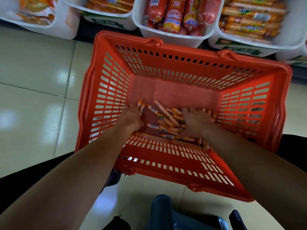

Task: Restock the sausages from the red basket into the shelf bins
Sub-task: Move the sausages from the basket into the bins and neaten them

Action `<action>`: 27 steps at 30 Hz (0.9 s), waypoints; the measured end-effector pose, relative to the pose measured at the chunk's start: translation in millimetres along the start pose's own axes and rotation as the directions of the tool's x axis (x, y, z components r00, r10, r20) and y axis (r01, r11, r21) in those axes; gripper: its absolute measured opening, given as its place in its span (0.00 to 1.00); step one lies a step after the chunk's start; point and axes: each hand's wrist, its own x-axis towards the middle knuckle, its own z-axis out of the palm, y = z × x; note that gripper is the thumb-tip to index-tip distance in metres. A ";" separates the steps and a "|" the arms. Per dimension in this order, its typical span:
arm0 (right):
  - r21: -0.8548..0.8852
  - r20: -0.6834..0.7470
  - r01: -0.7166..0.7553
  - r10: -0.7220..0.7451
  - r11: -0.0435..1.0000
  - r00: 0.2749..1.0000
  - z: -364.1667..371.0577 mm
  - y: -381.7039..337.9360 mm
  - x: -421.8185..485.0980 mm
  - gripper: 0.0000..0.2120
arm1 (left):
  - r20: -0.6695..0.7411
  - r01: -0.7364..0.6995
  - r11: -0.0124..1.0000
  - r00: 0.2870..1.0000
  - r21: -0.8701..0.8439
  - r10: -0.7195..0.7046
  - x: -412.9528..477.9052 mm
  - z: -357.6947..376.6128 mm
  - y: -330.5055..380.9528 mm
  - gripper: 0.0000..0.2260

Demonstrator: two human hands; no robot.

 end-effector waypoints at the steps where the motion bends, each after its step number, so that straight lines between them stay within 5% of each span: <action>1: 0.012 0.003 -0.004 0.004 1.000 1.000 -0.2 -2.0 -1.7 0.48 | 0.014 -0.010 1.000 1.000 0.004 0.010 0.1 2.3 -4.2 0.41; 12: 0.339 0.006 -0.108 0.113 0.934 0.994 13.8 -9.6 -7.7 0.37 | 0.004 -0.088 0.994 0.996 0.064 0.088 2.4 11.5 -0.3 0.25; 18: 0.415 0.009 -0.123 0.131 0.901 0.991 13.9 -3.5 -2.8 0.34 | 0.022 -0.079 0.993 0.996 -0.089 0.081 -2.2 7.4 6.4 0.21; 22: 0.486 0.041 -0.130 0.126 0.864 0.991 8.8 0.5 -0.9 0.34 | -0.095 -0.267 0.957 0.962 -0.116 0.256 -8.5 -10.4 11.9 0.18; 27: 0.362 0.048 -0.239 0.238 0.901 0.970 3.6 12.3 -4.2 0.38 | -0.066 -0.498 0.862 0.861 0.096 0.505 7.2 -14.9 41.7 0.21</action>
